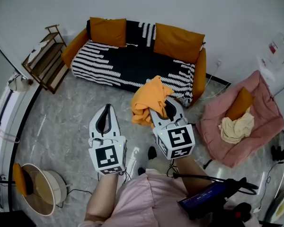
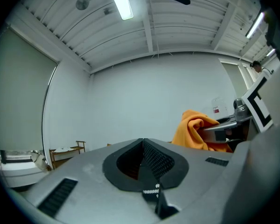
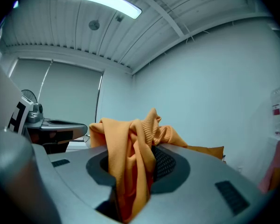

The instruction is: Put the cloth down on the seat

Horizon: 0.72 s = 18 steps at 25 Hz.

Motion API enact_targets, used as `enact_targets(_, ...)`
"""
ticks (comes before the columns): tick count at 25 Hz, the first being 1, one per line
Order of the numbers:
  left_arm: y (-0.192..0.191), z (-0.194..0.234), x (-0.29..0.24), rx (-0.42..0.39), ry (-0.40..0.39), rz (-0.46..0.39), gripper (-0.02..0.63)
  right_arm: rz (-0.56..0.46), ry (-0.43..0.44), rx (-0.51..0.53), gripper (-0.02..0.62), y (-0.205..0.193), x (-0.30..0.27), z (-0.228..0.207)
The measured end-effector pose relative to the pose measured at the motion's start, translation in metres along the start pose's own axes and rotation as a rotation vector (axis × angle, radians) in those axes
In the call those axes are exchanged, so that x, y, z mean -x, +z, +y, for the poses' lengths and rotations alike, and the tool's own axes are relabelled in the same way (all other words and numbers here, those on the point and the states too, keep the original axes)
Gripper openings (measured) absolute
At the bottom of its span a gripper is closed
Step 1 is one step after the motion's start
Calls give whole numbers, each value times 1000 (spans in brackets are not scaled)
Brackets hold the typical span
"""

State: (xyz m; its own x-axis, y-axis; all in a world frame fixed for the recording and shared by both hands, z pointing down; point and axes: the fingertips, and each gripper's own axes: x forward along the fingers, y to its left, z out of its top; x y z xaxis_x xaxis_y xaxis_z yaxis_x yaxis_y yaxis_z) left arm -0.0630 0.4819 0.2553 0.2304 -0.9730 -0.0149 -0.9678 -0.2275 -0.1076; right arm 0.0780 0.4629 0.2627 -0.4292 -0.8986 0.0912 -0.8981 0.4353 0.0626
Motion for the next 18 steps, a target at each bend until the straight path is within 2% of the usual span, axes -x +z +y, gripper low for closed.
enact_targets(6,-19,17,-43,-6,-5,38,11,13,-11,-5,132,-9,-46,-17)
enact_targets(13,-43,46,-130,-34,4,121,11,58,-11,-42,132,-27,-140,-60)
enact_targets(18,-44,63,-203,-54,23,141,11,60,5,-52,132,-25,-207,-96)
